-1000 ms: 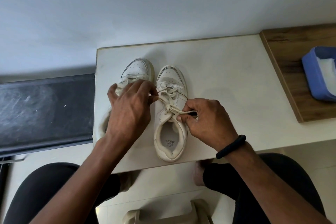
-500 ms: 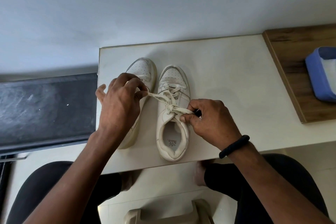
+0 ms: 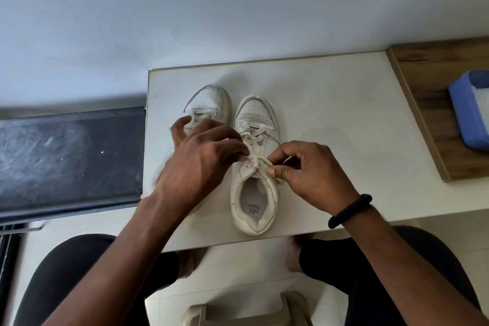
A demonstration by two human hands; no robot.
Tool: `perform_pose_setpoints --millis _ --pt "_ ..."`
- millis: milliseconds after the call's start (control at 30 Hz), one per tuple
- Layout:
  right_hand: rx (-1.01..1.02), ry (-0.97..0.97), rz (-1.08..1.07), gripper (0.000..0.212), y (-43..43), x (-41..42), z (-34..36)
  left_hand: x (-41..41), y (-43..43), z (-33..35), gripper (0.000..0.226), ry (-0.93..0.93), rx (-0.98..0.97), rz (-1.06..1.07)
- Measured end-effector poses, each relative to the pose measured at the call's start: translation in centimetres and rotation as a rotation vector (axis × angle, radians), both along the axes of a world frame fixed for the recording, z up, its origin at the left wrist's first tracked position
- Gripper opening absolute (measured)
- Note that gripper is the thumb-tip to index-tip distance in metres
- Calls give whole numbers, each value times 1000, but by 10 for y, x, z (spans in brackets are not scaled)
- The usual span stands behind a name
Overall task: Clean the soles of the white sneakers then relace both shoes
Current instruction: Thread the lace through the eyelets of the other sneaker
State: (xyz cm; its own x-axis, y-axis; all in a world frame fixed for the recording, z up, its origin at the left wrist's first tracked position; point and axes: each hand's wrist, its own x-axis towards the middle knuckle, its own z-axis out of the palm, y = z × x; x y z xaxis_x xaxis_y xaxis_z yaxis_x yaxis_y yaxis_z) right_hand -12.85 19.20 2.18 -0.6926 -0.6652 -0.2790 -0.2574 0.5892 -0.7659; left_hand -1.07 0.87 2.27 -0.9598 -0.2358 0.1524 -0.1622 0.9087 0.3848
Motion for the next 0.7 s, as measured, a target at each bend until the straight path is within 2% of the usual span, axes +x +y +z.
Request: perform_pose_setpoints --millis 133,267,367,467,533,633,700 --pt "86 -1 4 10 4 -3 -2 4 -6 2 4 -61 -71 26" --pt "151 -93 58 13 11 -13 -3 8 -8 2 8 -82 -132 162" --pt "7 -91 -41 18 13 -22 0 9 -8 5 13 34 -111 328" --pt "-238 25 -196 8 2 -25 2 6 -10 4 14 117 -66 327" --pt "-324 97 -199 7 -11 -19 1 3 -7 -4 19 47 -83 259" --pt "-360 209 -150 7 -23 -6 -4 0 -4 -16 47 -115 -102 143" --pt "-362 272 -121 8 -26 1 -6 0 -6 -20 33 -125 -89 164"
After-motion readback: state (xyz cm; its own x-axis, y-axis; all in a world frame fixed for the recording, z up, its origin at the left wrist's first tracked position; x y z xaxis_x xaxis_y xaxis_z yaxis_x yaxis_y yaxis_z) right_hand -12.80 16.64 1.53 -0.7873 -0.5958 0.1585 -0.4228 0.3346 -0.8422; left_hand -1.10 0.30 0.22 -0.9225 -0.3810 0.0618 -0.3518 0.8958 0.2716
